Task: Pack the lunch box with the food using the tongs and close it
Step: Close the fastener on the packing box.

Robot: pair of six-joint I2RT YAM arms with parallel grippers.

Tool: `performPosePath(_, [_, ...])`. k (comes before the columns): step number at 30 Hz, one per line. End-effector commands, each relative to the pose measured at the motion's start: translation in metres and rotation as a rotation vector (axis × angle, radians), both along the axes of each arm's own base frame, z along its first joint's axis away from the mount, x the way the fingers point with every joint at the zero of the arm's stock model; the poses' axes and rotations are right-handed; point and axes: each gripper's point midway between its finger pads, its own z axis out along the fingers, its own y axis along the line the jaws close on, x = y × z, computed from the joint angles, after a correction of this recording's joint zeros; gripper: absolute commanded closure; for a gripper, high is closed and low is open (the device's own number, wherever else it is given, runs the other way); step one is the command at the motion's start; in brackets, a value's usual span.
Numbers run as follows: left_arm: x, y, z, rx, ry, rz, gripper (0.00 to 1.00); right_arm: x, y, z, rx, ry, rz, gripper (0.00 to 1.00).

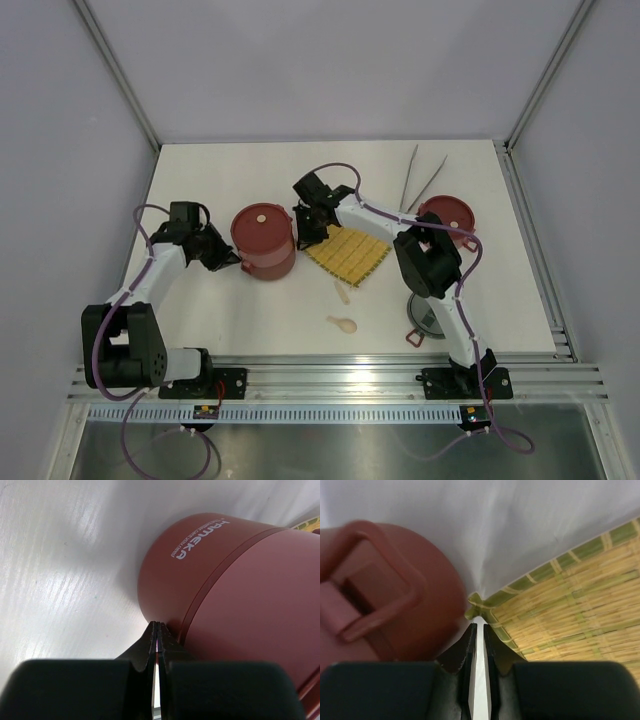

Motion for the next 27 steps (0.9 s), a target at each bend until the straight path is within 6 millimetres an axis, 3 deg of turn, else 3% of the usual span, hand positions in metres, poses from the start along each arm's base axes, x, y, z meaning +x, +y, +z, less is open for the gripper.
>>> performPosePath(1, [0.021,-0.002,0.018,-0.002,-0.075,-0.023,1.00,-0.006,0.013,0.048,0.124,-0.038,0.013,0.84])
performPosePath(8, [0.025,0.001,0.022,0.017,-0.076,-0.027,1.00,-0.009,-0.006,0.067,0.101,-0.099,-0.014,0.84])
performPosePath(14, [0.020,0.013,0.040,0.085,-0.095,-0.010,1.00,0.024,-0.030,0.093,0.126,-0.166,-0.099,0.83])
performPosePath(15, [0.019,0.016,0.042,0.099,-0.095,0.000,1.00,0.027,-0.029,0.089,0.119,-0.163,-0.092,0.83])
performPosePath(17, [0.010,0.022,0.043,0.127,-0.074,0.018,1.00,0.037,-0.023,0.102,0.133,-0.184,-0.079,0.83])
performPosePath(18, [0.007,0.024,0.047,0.137,-0.080,0.028,1.00,0.040,-0.019,0.090,0.119,-0.168,-0.063,0.83])
performPosePath(19, [0.004,0.025,0.047,0.142,-0.076,0.034,1.00,0.045,-0.011,0.102,0.137,-0.180,-0.049,0.83])
performPosePath(22, [-0.009,0.027,0.045,0.151,-0.062,0.055,1.00,0.056,0.006,0.097,0.155,-0.157,-0.021,0.83])
performPosePath(23, [-0.012,0.026,0.044,0.140,-0.054,0.059,1.00,0.059,0.013,0.086,0.162,-0.137,-0.012,0.83])
performPosePath(26, [-0.023,0.018,0.034,0.095,-0.025,0.051,1.00,0.063,0.030,0.093,0.221,-0.125,0.010,0.83])
performPosePath(27, [-0.026,0.016,0.031,0.087,-0.012,0.051,1.00,0.063,0.033,0.080,0.208,-0.102,0.011,0.83])
